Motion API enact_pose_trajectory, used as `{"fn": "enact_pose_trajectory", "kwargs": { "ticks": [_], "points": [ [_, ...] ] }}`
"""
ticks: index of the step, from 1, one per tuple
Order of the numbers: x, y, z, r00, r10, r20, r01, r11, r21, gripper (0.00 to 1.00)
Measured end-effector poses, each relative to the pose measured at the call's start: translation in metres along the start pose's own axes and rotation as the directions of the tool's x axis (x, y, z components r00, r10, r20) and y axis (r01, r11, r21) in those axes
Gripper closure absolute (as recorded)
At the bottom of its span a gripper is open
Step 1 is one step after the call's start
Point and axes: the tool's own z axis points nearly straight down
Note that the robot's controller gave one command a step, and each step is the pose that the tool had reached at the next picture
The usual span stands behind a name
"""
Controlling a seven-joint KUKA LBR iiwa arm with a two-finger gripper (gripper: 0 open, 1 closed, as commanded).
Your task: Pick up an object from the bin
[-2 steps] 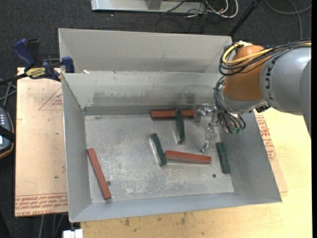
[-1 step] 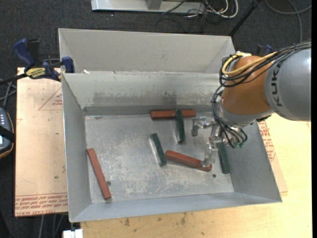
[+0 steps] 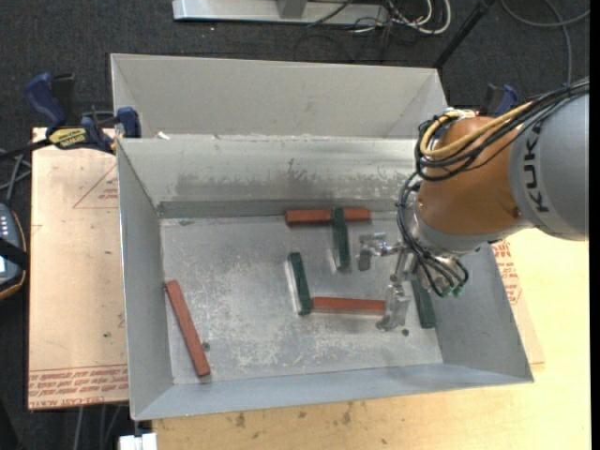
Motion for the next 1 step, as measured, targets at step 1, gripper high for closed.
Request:
{"fn": "enact_pose_trajectory", "kwargs": {
  "ticks": [1],
  "points": [
    [0.0252,-0.0122,0.0626,0.982,0.19,-0.002,-0.19,0.982,0.002,1.0]
  ]
}}
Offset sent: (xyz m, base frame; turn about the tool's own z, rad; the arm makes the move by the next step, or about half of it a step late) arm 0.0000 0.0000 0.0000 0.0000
